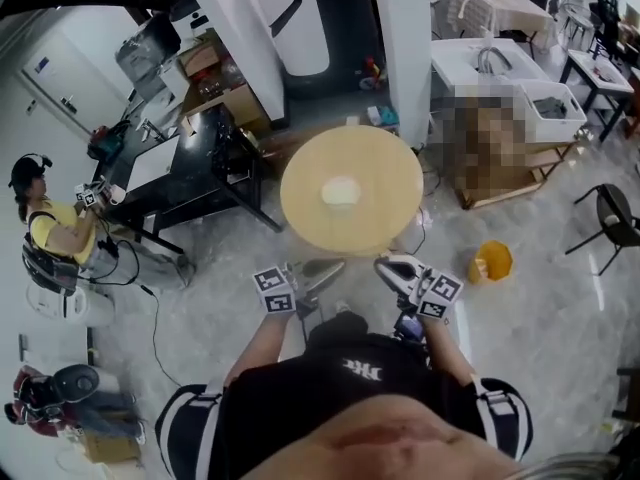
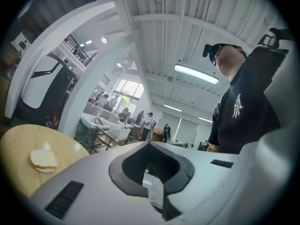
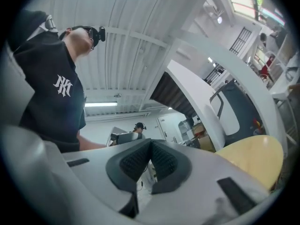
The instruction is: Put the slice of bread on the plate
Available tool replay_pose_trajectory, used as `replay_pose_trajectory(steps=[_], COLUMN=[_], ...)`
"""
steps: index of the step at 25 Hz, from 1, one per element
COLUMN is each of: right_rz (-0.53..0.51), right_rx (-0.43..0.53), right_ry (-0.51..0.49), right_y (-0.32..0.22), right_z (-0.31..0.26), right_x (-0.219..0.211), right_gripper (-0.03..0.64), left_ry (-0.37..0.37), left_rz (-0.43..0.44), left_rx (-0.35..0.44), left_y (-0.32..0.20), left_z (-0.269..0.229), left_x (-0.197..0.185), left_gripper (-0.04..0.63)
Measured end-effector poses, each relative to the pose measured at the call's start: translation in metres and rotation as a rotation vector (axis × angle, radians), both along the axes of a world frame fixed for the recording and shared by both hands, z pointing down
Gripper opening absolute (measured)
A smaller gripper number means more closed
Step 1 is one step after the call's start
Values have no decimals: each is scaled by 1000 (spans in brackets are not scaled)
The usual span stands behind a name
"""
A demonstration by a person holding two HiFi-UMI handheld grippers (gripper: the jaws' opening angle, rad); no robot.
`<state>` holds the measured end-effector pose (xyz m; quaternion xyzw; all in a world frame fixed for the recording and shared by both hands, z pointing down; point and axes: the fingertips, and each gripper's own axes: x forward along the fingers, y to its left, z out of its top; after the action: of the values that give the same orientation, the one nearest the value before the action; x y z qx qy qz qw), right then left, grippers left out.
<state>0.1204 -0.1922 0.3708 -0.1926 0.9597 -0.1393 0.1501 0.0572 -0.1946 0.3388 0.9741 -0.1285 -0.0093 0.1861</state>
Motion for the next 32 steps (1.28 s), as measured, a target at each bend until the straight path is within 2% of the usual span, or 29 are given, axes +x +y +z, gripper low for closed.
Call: replay_pose_trajectory(steps=[2,4,9,12,16,22,27,32], right_rz=[70,106,76,75,53,57,31,21], right_rx=[-5,1,75,52,10,-73,-95,-14], right_ry=[-31,-39,46,91,140,189,257,245], right_y=[7,13,45,67,115,181,223,239], right_z=[-1,-4,-27,-34,-30,-8,-3,-32], right_x=[11,15,-9,-27,-61,-101,-102,-95], right_gripper=[-2,-2,-2,-2,-3,-2,-2,-3], left_ry=[-61,-75,3,41,64,100,142,125], left_rz=[29,31,7,13,25,24,20,25], left_rx=[13,27,74,83,57,-53,-66,25], left_y=[22,36,61,84,135,209,244,265], left_z=[3,-1,-21,-27,-16,36,39,14], left_x=[1,-3,-19,-31,-66,-112,-112,-98], left_gripper=[6,6,6,5,5,6,6,6])
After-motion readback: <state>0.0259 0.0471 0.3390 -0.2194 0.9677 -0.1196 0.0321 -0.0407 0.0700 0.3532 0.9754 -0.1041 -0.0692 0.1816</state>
